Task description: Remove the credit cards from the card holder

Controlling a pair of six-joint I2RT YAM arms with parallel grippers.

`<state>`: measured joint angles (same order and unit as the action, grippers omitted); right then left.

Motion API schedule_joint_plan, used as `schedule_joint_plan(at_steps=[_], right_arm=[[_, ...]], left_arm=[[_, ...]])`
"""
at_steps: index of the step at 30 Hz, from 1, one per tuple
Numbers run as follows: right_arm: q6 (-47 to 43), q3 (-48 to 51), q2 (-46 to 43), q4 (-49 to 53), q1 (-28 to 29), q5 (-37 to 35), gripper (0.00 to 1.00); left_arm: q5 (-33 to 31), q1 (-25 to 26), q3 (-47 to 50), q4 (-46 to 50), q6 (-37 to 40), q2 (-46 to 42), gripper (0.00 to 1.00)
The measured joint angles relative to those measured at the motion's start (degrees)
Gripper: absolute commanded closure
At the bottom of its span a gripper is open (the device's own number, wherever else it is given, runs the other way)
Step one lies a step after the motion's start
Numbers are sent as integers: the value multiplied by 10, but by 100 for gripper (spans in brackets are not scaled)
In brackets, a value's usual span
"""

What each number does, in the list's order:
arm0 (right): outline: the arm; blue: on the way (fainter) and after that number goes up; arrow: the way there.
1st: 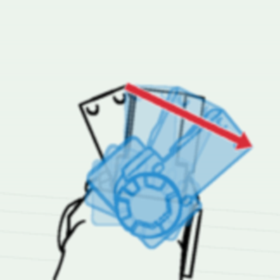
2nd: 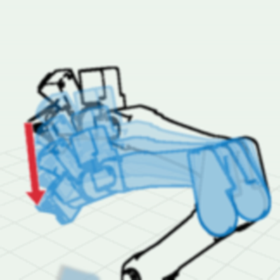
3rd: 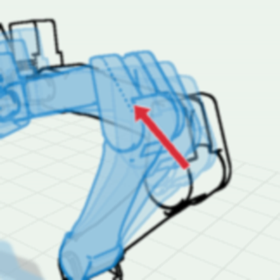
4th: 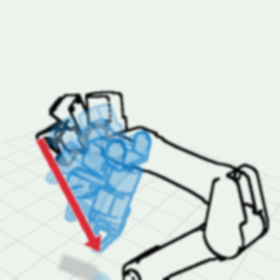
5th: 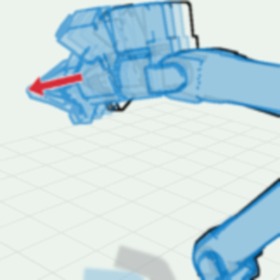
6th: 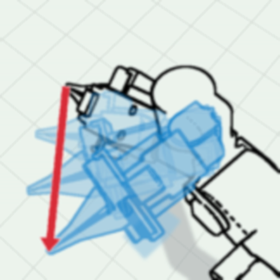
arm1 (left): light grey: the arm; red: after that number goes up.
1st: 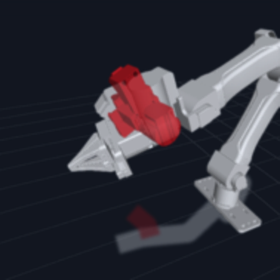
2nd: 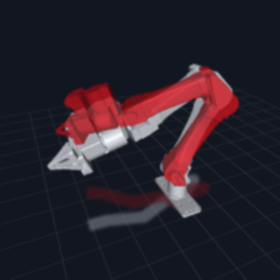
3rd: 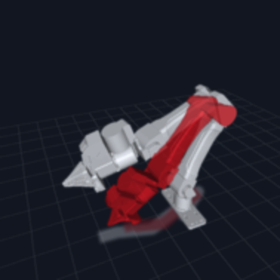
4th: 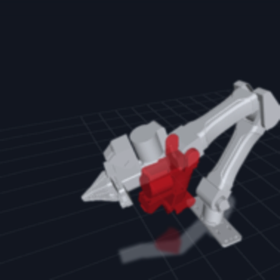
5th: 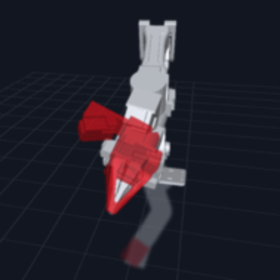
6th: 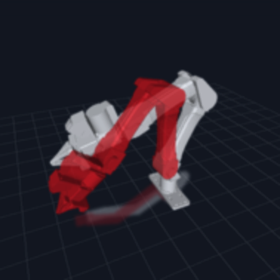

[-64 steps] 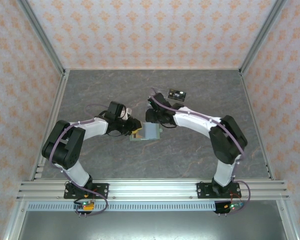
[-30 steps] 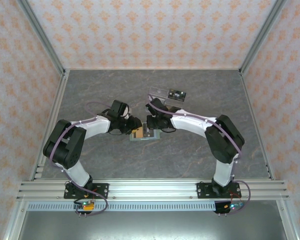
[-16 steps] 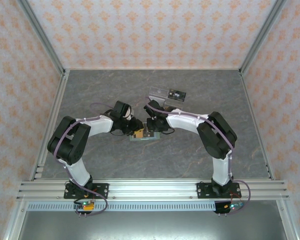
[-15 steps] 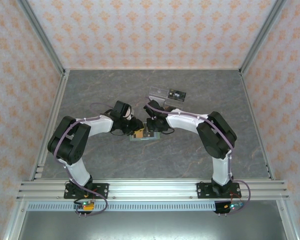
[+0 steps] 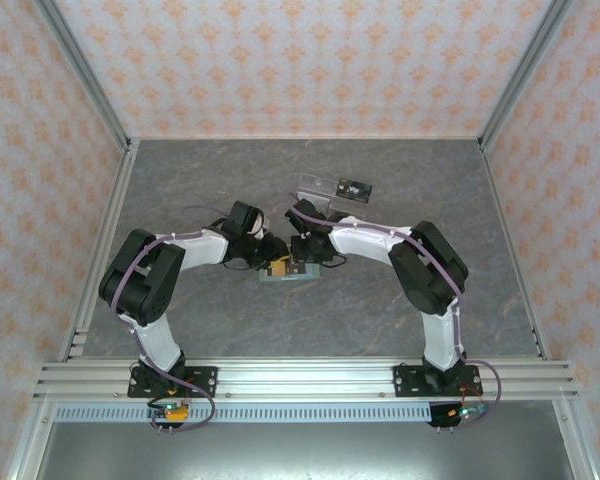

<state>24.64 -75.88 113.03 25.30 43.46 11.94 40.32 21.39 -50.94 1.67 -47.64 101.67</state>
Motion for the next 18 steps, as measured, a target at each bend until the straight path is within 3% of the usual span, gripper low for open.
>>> schedule_joint_plan(at_steps=[18], right_arm=[[0, 0, 1, 0, -1, 1, 76]], left_arm=[[12, 0, 0, -13, -5, 9, 77]])
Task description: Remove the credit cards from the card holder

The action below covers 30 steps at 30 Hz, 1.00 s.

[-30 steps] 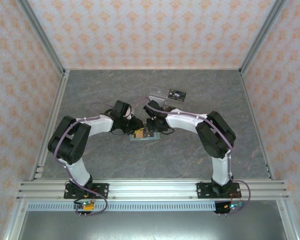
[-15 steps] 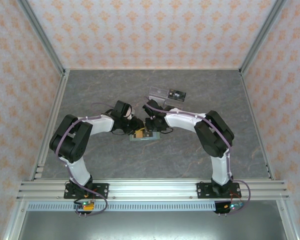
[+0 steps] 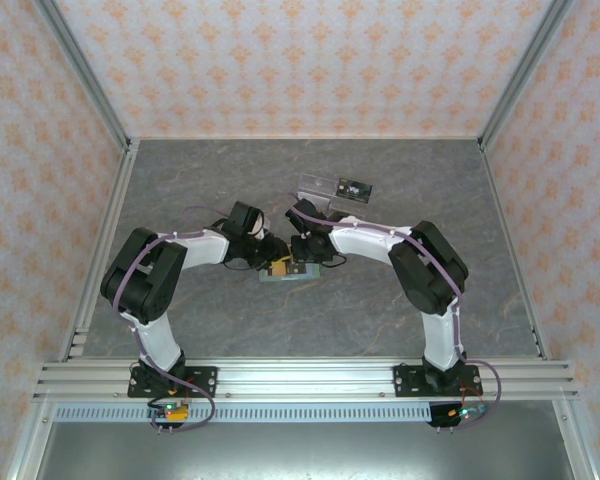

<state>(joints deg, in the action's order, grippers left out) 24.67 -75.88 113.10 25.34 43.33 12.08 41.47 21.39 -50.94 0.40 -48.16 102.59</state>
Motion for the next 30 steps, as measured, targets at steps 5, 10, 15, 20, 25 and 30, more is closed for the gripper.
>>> schedule_joint_plan(at_steps=[5, 10, 15, 20, 25, 30], right_arm=[[2, 0, 0, 0, 0, 0, 76], [2, 0, 0, 2, -2, -1, 76], [6, 0, 0, 2, -4, -1, 77], [15, 5, -3, -5, -4, -1, 77], [22, 23, -12, -26, -10, 7, 75], [25, 47, -33, -50, -21, 19, 66]], left_arm=[[2, 0, 0, -8, 0, 6, 84], [2, -1, 1, -7, 2, 5, 93], [1, -1, 2, -7, 9, 3, 97], [0, -2, 12, -3, 22, -15, 100], [-5, -15, 19, 28, 43, -53, 100], [-33, -30, 19, 85, 71, -111, 100]])
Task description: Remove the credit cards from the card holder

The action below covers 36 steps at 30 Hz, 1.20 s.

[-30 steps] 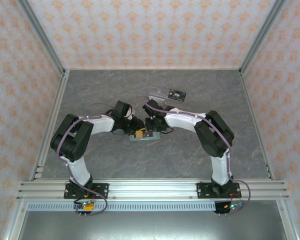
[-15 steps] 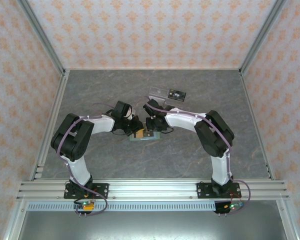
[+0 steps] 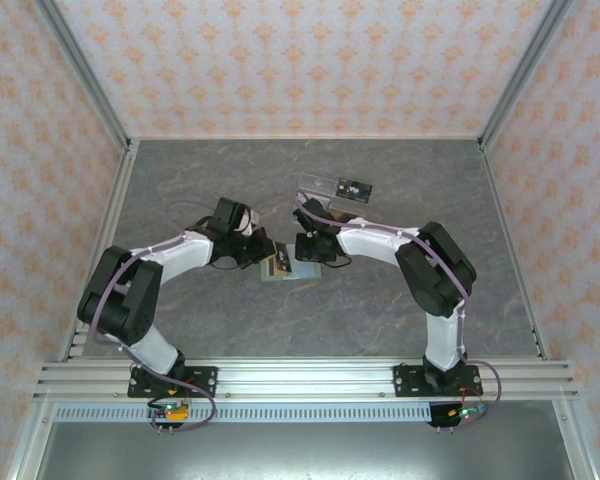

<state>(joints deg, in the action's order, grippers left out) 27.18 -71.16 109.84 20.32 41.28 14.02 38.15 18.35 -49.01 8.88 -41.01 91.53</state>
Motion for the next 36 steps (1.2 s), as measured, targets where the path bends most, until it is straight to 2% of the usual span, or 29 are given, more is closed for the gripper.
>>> schedule_joint_plan(at_steps=[8, 10, 14, 21, 26, 31, 36], right_arm=[[0, 63, -114, -74, -19, 18, 40], [-4, 64, -138, -104, -26, 42, 33], [3, 69, -150, -176, -57, 120, 28], [76, 90, -122, -304, -134, 278, 27], [135, 90, -91, -386, -146, 367, 28], [191, 90, -72, -452, -147, 420, 36], [229, 90, -70, -506, -148, 449, 51]], left_arm=[[-42, -12, -1, 41, 19, -90, 100], [-43, -12, -3, 41, 19, -106, 100], [-40, -12, -7, 18, 9, -128, 100], [-2, -12, -10, -78, -45, -139, 100], [26, -12, -14, -131, -85, -138, 100], [39, -12, -16, -158, -111, -134, 100], [46, -13, -16, -165, -125, -134, 100]])
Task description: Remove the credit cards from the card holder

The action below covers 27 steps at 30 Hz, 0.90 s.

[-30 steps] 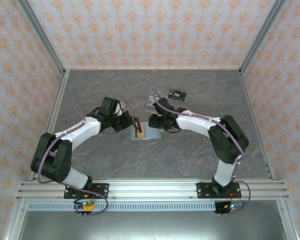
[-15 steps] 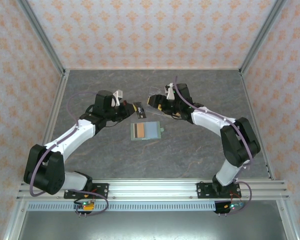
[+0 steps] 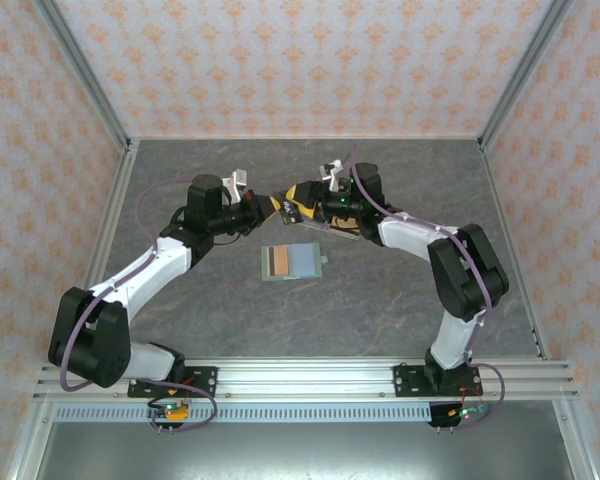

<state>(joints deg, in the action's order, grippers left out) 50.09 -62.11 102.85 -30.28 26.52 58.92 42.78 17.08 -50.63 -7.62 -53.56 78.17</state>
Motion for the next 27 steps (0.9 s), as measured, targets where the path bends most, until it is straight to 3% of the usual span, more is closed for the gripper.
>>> schedule_joint_plan(at_steps=[12, 14, 16, 19, 23, 27], right_arm=[[17, 1, 0, -23, -6, 22, 95], [4, -2, 0, -13, -6, 23, 99], [-28, -7, -4, 19, -4, 20, 100], [-96, -17, -18, 97, -5, -3, 100], [-222, -34, -58, 229, -13, -73, 100], [-360, -49, -110, 332, -26, -164, 100]], left_arm=[[2, -6, 0, -2, -10, 10, 97], [-1, -7, 0, 9, -10, 10, 86], [-9, -7, 0, 24, -7, 10, 66], [-35, -7, -3, 63, 10, 10, 49], [-115, -7, -29, 171, 54, 8, 27], [-194, -14, -36, 251, 96, -13, 14]])
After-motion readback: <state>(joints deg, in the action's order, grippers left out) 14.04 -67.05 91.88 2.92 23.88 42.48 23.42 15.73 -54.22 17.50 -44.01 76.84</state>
